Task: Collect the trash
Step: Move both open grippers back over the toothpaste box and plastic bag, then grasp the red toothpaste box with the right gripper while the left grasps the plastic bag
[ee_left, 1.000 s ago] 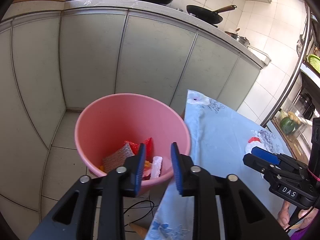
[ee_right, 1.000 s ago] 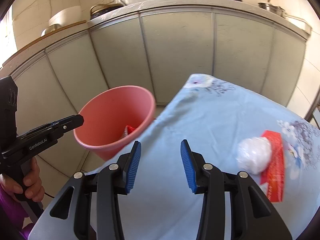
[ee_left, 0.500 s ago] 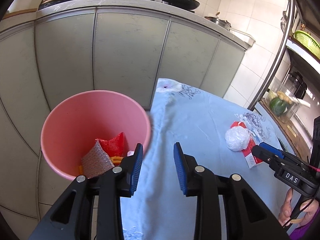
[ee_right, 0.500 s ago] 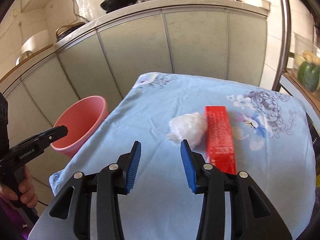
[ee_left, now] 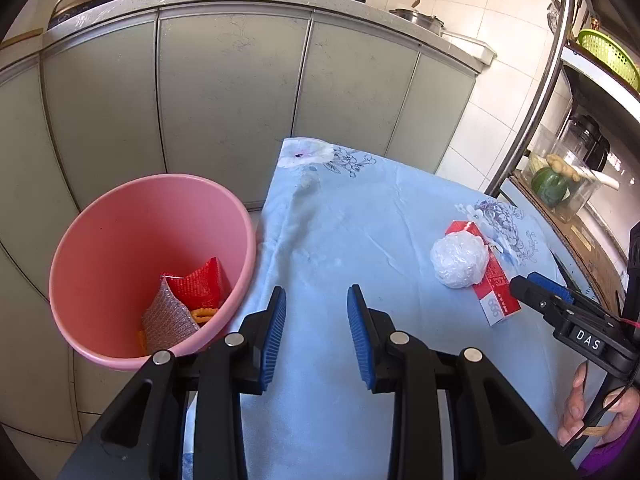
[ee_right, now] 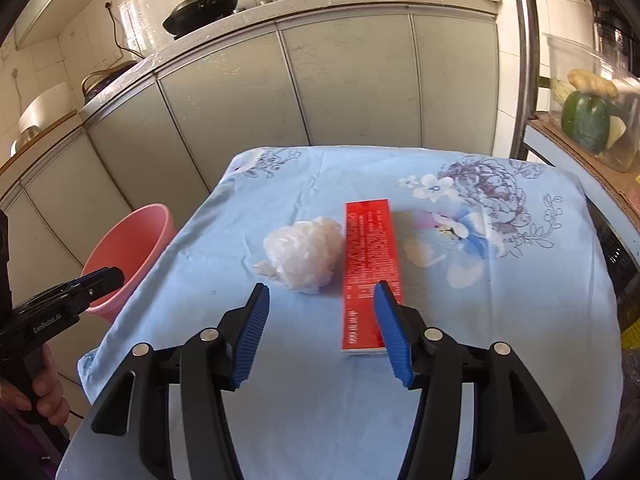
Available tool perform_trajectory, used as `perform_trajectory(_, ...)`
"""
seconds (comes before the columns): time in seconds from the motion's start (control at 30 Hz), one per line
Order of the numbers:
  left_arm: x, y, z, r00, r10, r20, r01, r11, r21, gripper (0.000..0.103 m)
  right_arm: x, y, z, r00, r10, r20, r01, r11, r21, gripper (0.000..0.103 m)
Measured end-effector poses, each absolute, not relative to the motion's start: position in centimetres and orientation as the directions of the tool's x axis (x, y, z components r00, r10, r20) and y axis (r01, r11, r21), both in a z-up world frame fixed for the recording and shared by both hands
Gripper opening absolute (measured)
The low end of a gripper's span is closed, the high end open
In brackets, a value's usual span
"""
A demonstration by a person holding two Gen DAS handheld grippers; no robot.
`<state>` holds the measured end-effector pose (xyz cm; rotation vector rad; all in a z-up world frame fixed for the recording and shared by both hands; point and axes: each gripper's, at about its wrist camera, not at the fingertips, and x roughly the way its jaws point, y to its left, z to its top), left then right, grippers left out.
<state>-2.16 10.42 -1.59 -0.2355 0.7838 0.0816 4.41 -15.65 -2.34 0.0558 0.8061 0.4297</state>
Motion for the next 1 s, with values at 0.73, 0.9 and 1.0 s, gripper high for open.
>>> perform_trajectory(0.73,-0.6,9.5,-1.9,0.687,-0.09,-0.721,-0.109,0.968,-0.224,0.031,8.3,-15.5,-6.4,0.517,0.283,-0.808,-0.281,0.948,0.152,0.061)
perform_trajectory(0.9,1.0,7.2,-0.9,0.692,-0.145,-0.708,-0.043,0.97,-0.241,0.033,8.1,-15.6,-6.7,0.527,0.282,-0.802,-0.265,0.951,0.16,0.053)
perform_trajectory(1.0,1.9,5.3,-0.3,0.694,-0.174,-0.699,0.003,0.971,-0.239,0.039,7.9,-16.3,-6.6,0.539,0.275,-0.796,-0.242,0.956,0.167,0.041)
